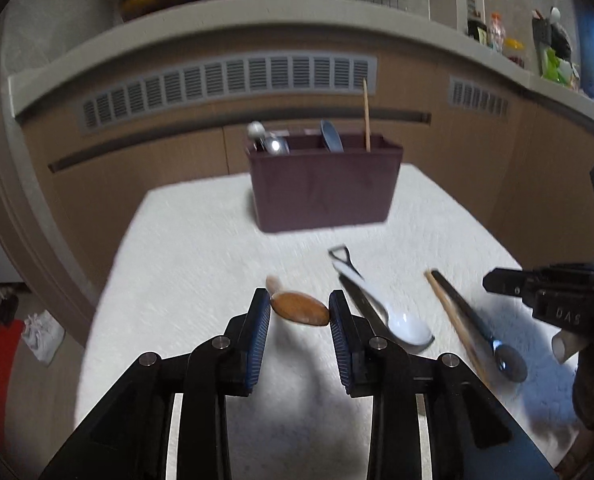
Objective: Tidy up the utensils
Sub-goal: 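Grasp a wooden chopstick with the right gripper while the left gripper approaches the wooden spoon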
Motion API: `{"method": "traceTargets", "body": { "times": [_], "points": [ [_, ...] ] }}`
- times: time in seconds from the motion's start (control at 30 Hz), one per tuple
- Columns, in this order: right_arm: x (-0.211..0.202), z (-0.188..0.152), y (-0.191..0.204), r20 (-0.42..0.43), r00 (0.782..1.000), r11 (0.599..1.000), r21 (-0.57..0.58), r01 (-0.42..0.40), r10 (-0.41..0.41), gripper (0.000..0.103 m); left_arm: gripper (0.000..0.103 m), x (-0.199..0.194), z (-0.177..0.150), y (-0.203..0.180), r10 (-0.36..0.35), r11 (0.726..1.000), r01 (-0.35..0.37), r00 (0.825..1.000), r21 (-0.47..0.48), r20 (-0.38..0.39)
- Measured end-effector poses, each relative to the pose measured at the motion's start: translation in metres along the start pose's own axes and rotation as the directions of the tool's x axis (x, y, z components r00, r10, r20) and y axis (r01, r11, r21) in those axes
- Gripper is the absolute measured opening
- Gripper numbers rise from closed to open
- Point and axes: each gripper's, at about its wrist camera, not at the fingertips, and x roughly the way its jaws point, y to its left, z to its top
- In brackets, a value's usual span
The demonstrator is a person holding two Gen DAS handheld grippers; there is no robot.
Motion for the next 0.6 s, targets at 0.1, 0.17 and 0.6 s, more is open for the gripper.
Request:
{"method": "traceTargets", "body": {
  "times": [0.1, 0.17, 0.6],
  "points": [
    [0.005, 0.001, 0.003, -0.035, 0.999, 1.0, -0.012, -0.022, 0.021, 0.008, 0.031, -0.003, 0.006, 0.003, 0.016, 1.0, -0.017, 1.0, 0.007, 0.022],
    [0.012, -0.003, 0.006, -0.076, 0.997, 0.999, -0.018, -0.033, 0.031, 0.009, 0.031, -0.001, 0.009, 0.004, 0.018, 1.0, -0.018, 0.999, 0.003, 0.027],
    [0.067, 0.0, 0.036, -0.142, 0.984, 0.99, -0.106, 0.096, -0.111, 0.007, 0.031, 0.005, 0.013, 0.016, -0.012, 0.999, 0.013, 0.999, -0.041, 0.037]
  ]
}}
